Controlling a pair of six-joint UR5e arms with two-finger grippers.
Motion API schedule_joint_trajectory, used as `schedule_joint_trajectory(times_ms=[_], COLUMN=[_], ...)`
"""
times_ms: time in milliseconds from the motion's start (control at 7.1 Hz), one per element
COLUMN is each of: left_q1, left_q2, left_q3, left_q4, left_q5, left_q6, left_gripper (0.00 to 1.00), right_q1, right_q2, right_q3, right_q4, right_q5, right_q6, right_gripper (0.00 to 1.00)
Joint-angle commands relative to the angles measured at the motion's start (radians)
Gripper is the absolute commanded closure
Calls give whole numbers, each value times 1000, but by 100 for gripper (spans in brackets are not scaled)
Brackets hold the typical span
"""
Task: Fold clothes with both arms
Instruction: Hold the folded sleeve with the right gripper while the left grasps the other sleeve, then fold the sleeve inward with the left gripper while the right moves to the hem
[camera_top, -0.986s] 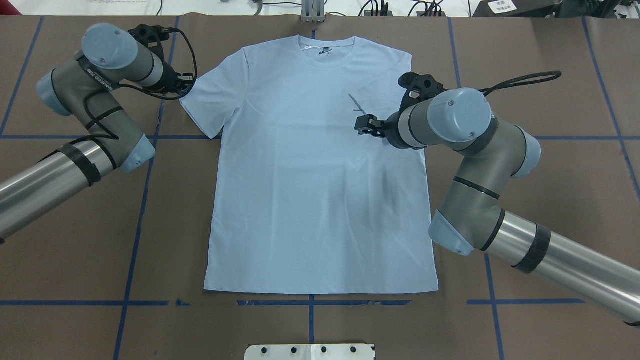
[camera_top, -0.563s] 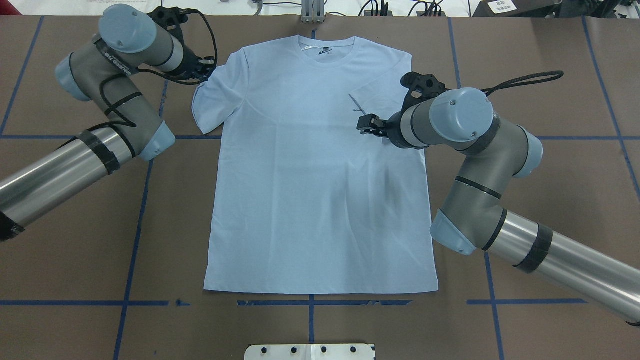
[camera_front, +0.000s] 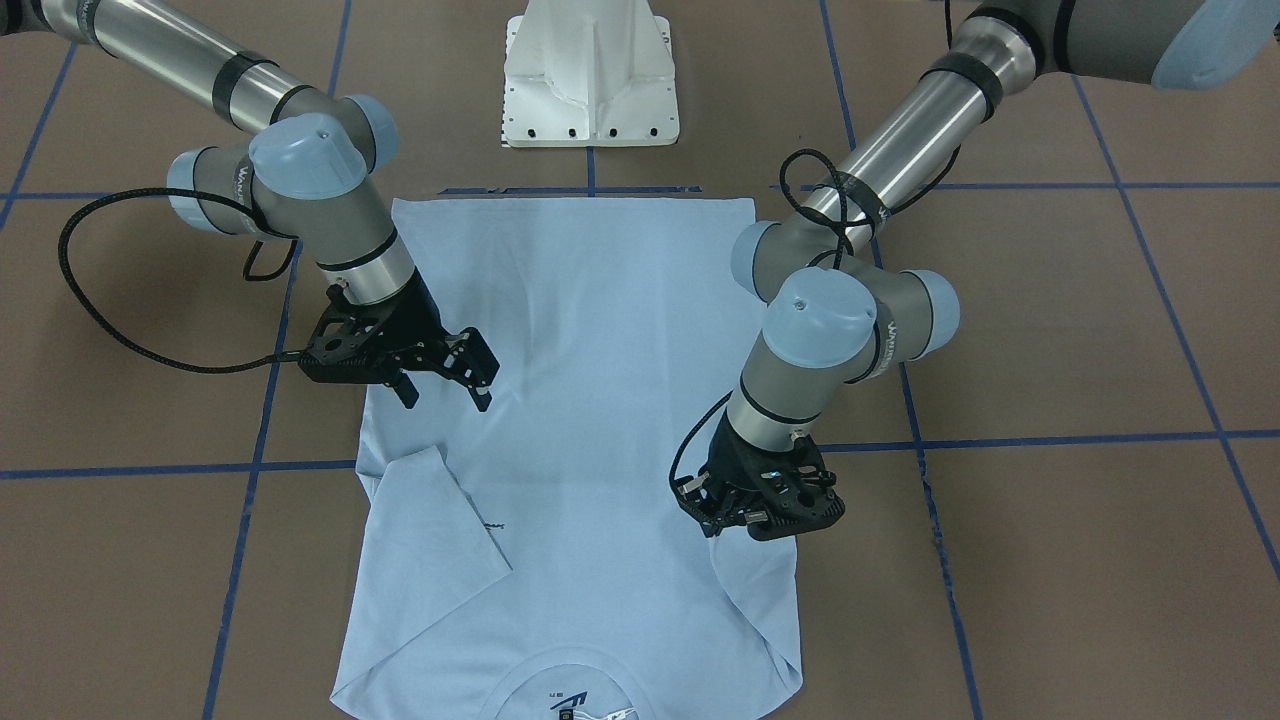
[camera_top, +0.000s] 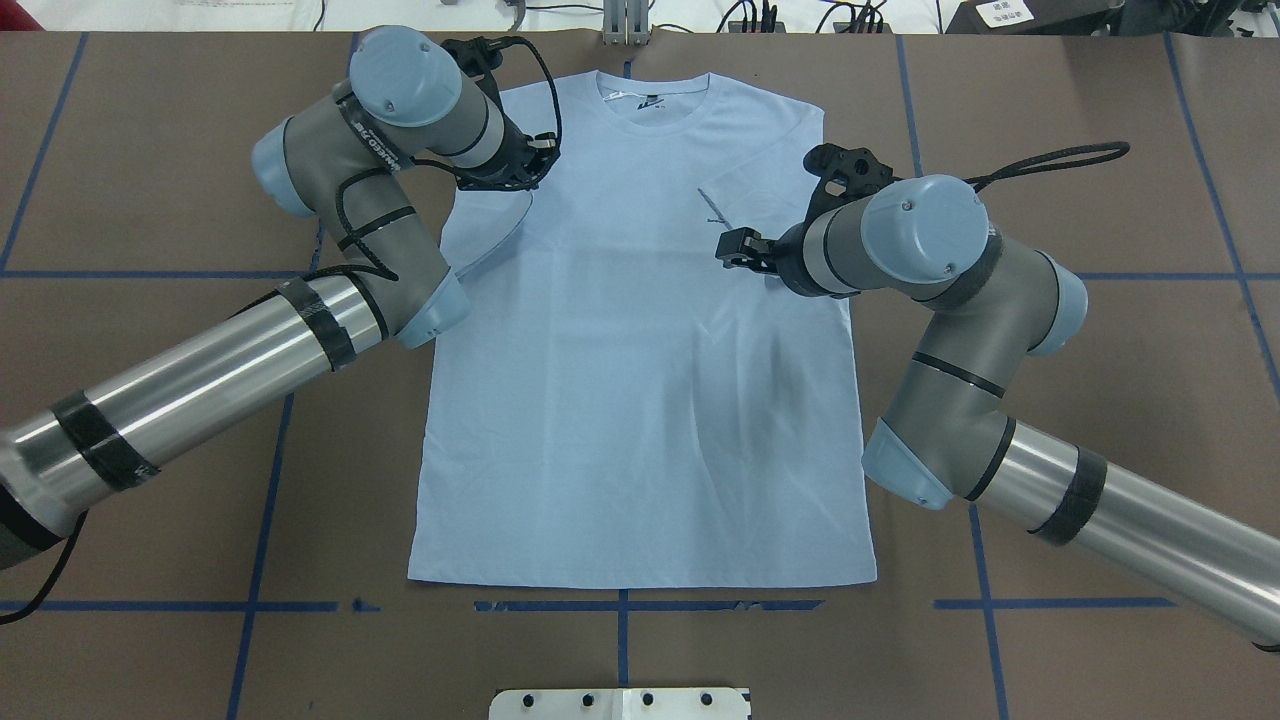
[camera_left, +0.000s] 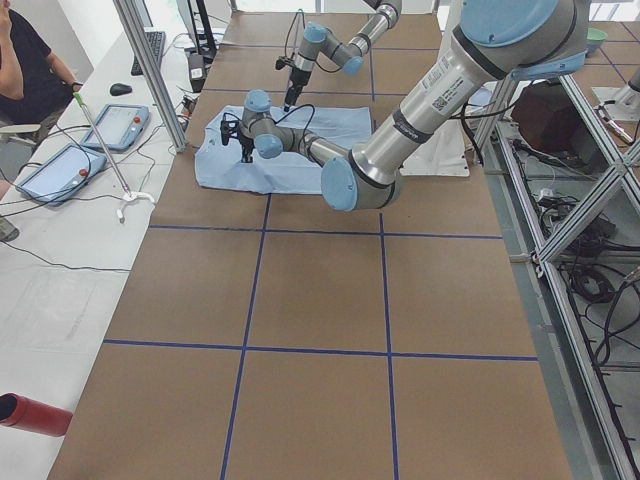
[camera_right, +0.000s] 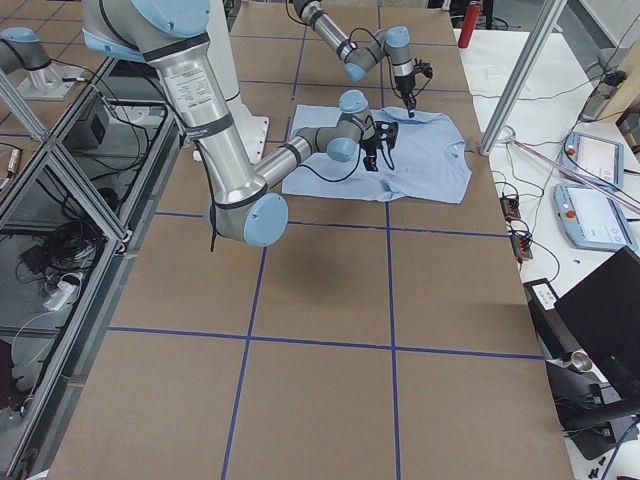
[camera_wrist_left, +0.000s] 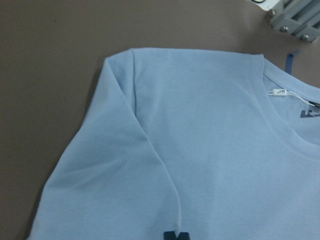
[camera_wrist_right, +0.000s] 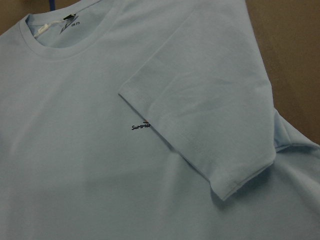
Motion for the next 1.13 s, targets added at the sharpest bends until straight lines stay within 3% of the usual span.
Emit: schedule_joint_trajectory(times_ms=[0,141,282,423,563,704,986], left_q1=[17,17,17,17,17,31,61], left_q2=[-31,-37,-43,-43,-49,-10,155], left_q3=[59,59,59,59,36,-71,-353], left_q4=[-8,-11,-12,-14,-11,3,37], left_q5=[2,2,2,2,-1,-7,-28], left_q6=[-11,-13,-14,-13,-48,-92,-111], left_gripper=[100,92,77,48,38,37,37], right_q1=[-1,-1,-1,1,2,-6,-123], right_q2=[-1,-1,0,0,-6,-48,-218], right_q3=[-1,-5,-5,-2,16,68,322], right_q4=[-1,-1,-1,0,0,-10,-155], right_q5=[0,0,1,4,12,12,-3], right_q6=[0,0,0,2,11,14,182], right_gripper=[0,0,0,0,0,0,0])
